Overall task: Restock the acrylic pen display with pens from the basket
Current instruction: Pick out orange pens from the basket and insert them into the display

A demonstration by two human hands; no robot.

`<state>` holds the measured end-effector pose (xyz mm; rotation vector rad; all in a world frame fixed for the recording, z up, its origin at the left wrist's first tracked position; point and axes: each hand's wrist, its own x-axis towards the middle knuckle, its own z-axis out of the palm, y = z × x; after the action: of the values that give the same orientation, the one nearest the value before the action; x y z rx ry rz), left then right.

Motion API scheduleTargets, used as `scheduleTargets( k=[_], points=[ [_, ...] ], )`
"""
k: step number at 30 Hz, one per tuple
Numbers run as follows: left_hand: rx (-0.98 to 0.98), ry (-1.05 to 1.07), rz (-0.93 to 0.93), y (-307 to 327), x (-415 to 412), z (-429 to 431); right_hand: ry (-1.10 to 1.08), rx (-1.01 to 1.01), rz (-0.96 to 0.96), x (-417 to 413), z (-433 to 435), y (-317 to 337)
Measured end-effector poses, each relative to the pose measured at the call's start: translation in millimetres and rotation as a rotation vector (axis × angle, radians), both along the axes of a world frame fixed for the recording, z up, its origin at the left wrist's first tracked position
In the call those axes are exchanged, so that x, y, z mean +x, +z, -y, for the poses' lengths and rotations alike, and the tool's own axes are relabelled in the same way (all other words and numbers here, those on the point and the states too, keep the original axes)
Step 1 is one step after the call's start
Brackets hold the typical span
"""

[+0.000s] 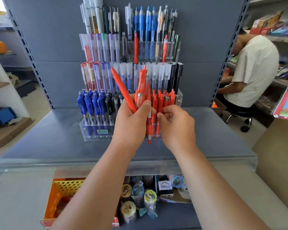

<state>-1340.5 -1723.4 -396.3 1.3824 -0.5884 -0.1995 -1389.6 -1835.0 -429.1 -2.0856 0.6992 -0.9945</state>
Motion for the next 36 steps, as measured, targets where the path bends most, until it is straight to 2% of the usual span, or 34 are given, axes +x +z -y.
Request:
scheduleTargets(
  k=[5, 8, 11, 16, 22, 25, 28, 36],
  points=[
    [0.069, 0.037, 0.08, -3, -2, 2, 0.024, 0.0, 0.145, -3, -1, -1],
    [0.034, 0.053, 0.036, -3, -6, 4, 0.171, -0.034, 0.27, -8, -5, 2],
    [-0.009, 0.075, 0.007, -3, -10, 3, 0.343, -0.047, 0.318, -13, -9, 4],
    [-0.101, 0.057, -0.065, 3, -13, 2, 0.461, -0.066, 0.404, -15, -11, 9],
    [-0.136, -0.024, -0.124, 8, -19, 4, 0.456, -0.109, 0.363, -26, -2, 11],
    [-0.107, -0.071, -0.128, 10, -21, 6, 0.409, -0.198, 0.406, -30, -1, 14],
    [-0.111, -0.089, -0.112, 10, -23, 7, 0.382, -0.188, 0.457, -30, -2, 11],
    [-0.047, -0.054, -0.13, -1, -25, 18, 0.338, -0.186, 0.331, -36, 5, 4]
  ],
)
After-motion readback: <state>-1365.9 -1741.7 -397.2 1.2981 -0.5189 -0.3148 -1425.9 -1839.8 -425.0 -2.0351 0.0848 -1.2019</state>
